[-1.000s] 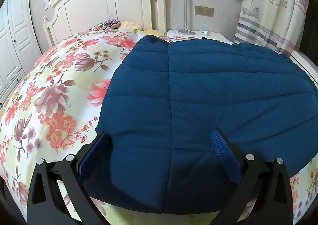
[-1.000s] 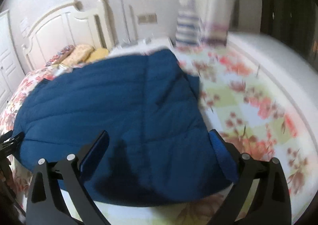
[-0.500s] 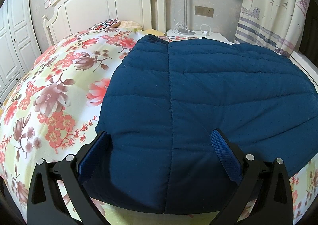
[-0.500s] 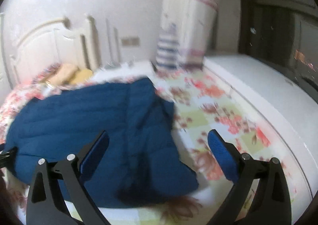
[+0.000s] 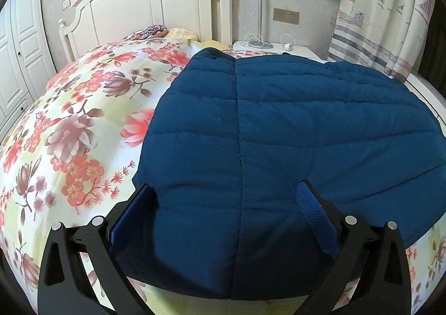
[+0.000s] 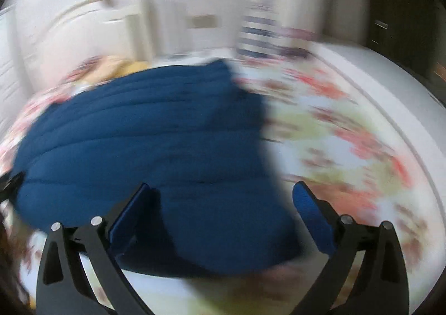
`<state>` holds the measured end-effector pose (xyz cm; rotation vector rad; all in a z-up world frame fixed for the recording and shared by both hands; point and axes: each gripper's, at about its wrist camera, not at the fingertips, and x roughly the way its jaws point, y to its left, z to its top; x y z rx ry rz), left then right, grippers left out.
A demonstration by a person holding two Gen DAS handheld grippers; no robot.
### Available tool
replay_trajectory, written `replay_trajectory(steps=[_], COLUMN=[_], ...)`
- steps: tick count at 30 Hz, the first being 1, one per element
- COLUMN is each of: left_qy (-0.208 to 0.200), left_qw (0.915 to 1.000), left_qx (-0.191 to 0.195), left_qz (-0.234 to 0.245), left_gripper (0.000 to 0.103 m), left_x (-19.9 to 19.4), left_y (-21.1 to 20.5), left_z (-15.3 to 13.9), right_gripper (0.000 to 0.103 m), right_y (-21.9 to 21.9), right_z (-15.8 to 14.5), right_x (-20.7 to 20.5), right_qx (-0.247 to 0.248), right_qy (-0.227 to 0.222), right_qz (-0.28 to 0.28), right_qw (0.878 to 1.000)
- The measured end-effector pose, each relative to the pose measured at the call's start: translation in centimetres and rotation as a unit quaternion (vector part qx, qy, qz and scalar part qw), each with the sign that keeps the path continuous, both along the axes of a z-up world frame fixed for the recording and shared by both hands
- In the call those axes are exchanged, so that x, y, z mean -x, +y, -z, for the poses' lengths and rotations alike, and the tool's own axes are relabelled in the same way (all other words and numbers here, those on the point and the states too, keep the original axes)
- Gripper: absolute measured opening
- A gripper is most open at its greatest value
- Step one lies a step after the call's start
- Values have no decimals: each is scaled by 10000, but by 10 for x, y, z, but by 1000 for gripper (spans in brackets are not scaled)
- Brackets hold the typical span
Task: Fold large clothes
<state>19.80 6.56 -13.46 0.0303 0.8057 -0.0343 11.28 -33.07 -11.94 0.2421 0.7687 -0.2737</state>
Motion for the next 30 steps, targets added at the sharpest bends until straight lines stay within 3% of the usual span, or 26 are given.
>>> replay_trajectory(steps=[2, 4, 10, 16, 21, 22, 23, 24, 25, 27, 30], left_qy=[3, 6, 4, 12, 50, 52, 52, 49, 39, -51, -20], left_qw=[10000, 10000, 10000, 10000, 10000, 10000, 10000, 10000, 10000, 10000, 9998], left_qx=[11, 14, 17, 1, 18, 10, -2, 0, 4, -77, -174], left_qz=[0, -1, -5, -6, 4, -1, -10, -15, -11, -27, -58], left_gripper=[99, 99, 99, 99, 99, 99, 99, 99, 99, 99, 98], left_x=[0, 0, 0, 0, -1, -2, -2, -2, -2, 2, 9], left_y=[0, -1, -1, -1, 0, 0, 0, 0, 1, -1, -8], left_z=[0, 0, 0, 1, 2, 2, 2, 2, 2, -1, -13], right_gripper=[100, 100, 101, 101, 101, 84, 56, 48, 38, 31, 29], right_y=[-21, -26, -6, 22, 26, 28, 27, 20, 17, 14, 14], right_z=[2, 6, 33, 35, 35, 36, 39, 45, 47, 43, 38], right_x=[17, 38, 56, 1, -53, -59, -59, -54, -48, -30, 5], right_qx=[-652, -1400, -2514, -2664, -2870, -2833, -2927, -3348, -3488, -3477, -3519], right_qy=[-53, -235, -91, -250, -695, -708, -734, -1022, -1190, -1351, -1482], right_qz=[202, -141, -888, -953, -127, -95, -36, -79, -118, -232, -404], right_qw=[9977, 9898, 9638, 9588, 9553, 9564, 9534, 9367, 9295, 9275, 9234])
